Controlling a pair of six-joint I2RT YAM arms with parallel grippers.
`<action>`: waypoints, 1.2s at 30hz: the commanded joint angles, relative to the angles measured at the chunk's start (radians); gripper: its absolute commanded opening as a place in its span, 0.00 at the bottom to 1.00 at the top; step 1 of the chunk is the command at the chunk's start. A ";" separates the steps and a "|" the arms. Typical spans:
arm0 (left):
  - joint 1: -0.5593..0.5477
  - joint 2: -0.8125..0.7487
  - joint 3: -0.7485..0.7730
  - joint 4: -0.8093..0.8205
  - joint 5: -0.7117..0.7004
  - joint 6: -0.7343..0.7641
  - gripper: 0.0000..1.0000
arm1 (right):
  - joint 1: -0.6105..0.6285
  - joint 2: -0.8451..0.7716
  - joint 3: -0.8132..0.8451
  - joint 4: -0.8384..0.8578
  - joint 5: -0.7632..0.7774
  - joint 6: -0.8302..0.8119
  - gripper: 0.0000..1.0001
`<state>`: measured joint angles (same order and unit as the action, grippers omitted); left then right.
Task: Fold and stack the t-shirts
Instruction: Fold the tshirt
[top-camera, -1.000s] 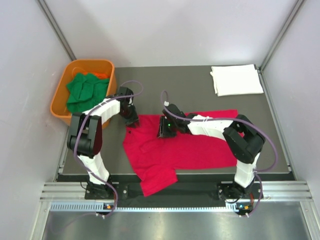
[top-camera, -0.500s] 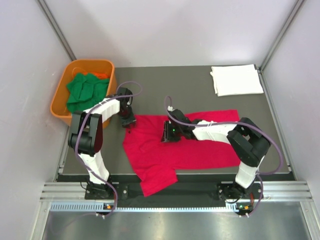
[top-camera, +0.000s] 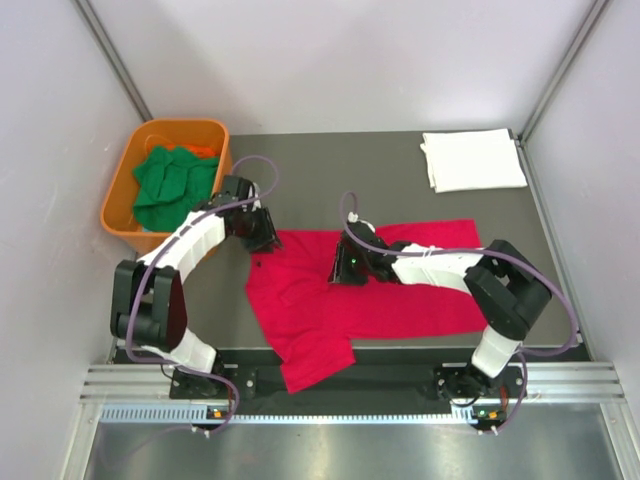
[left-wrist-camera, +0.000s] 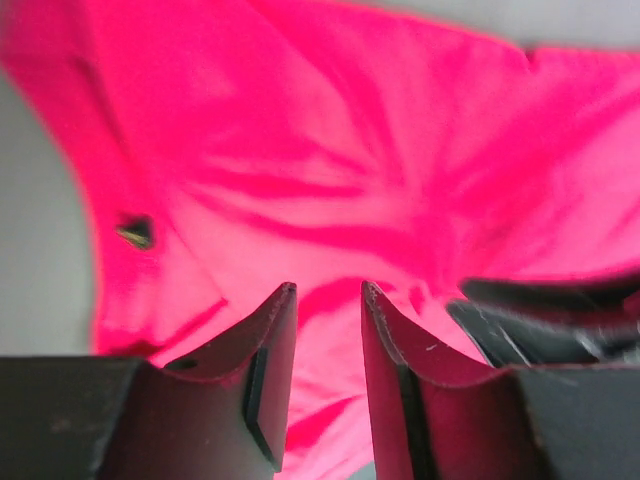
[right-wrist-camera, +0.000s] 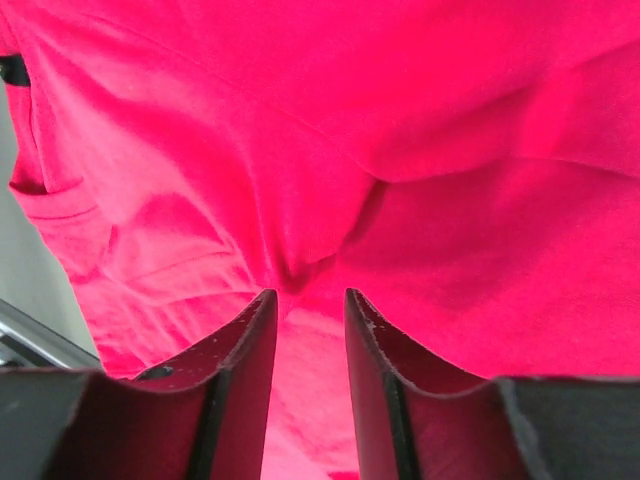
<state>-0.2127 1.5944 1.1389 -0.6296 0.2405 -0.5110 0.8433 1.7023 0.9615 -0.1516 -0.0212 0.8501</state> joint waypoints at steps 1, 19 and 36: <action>-0.007 -0.051 -0.126 0.108 0.187 -0.044 0.37 | 0.005 0.026 -0.020 0.120 -0.016 0.075 0.35; -0.005 0.093 -0.212 0.145 0.042 -0.066 0.36 | 0.002 0.033 0.011 0.299 -0.035 0.092 0.37; -0.005 0.113 -0.223 0.153 0.008 -0.070 0.36 | -0.001 -0.007 0.036 0.225 -0.022 0.017 0.21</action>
<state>-0.2169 1.6783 0.9401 -0.5243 0.3073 -0.5823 0.8417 1.7336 0.9501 0.1215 -0.0795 0.9016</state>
